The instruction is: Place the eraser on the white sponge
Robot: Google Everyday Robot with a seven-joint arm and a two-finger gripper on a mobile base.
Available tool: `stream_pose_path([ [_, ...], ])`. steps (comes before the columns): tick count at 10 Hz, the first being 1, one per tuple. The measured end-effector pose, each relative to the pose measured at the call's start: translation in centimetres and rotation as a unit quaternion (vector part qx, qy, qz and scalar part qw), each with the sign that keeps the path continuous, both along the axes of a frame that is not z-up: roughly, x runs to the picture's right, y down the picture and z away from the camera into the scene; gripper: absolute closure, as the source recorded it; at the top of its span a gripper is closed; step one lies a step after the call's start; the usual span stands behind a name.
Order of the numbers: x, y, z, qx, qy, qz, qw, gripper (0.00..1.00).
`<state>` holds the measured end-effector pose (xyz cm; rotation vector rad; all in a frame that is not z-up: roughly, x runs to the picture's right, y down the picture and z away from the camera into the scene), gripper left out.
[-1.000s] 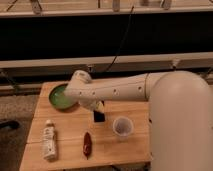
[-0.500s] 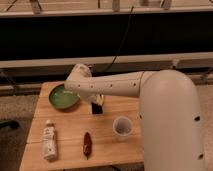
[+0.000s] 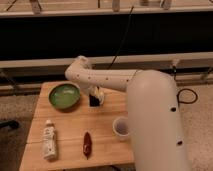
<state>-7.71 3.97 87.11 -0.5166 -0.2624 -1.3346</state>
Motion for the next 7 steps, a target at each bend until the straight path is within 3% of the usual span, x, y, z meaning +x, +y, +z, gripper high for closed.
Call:
stream_pose_path([
  [5,1.8,-1.5,1.5,-0.007,0.006,0.039,0.9992,0.25],
  [7,2.5,-2.0,1.8,-0.010,0.002,0.058,0.9983,0.20],
])
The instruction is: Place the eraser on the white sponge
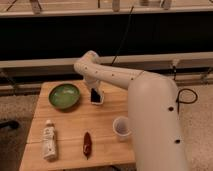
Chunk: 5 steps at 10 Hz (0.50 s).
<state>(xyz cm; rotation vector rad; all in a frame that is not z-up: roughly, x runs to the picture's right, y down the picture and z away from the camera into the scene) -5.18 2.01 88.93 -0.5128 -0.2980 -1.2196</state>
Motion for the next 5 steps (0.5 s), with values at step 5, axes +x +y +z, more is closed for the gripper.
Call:
stream_pose_path([
  [5,0.83,-0.58,0.20,0.013,0.006,0.007,0.9999,0.21],
])
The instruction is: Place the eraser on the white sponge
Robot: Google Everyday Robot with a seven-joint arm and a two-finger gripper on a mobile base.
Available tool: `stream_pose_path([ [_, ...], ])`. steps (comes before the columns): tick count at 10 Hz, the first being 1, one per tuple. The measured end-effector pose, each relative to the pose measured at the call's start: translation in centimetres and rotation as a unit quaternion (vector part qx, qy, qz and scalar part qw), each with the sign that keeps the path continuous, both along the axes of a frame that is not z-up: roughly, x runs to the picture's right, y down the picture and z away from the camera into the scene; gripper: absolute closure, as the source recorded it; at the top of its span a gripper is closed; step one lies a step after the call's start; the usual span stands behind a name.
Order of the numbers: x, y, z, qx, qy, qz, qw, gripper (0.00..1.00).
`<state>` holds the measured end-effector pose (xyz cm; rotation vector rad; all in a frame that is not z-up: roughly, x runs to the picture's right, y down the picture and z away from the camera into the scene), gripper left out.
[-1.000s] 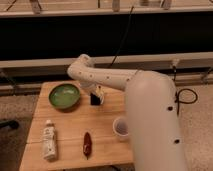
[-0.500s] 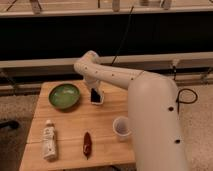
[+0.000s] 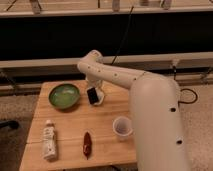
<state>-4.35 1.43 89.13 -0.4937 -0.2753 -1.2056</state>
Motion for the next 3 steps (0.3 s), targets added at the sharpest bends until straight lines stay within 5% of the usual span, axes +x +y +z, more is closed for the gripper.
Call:
stream_pose_path([
  [3,1.11,0.48,0.54,-0.006,-0.002,0.010,0.9999,0.40],
])
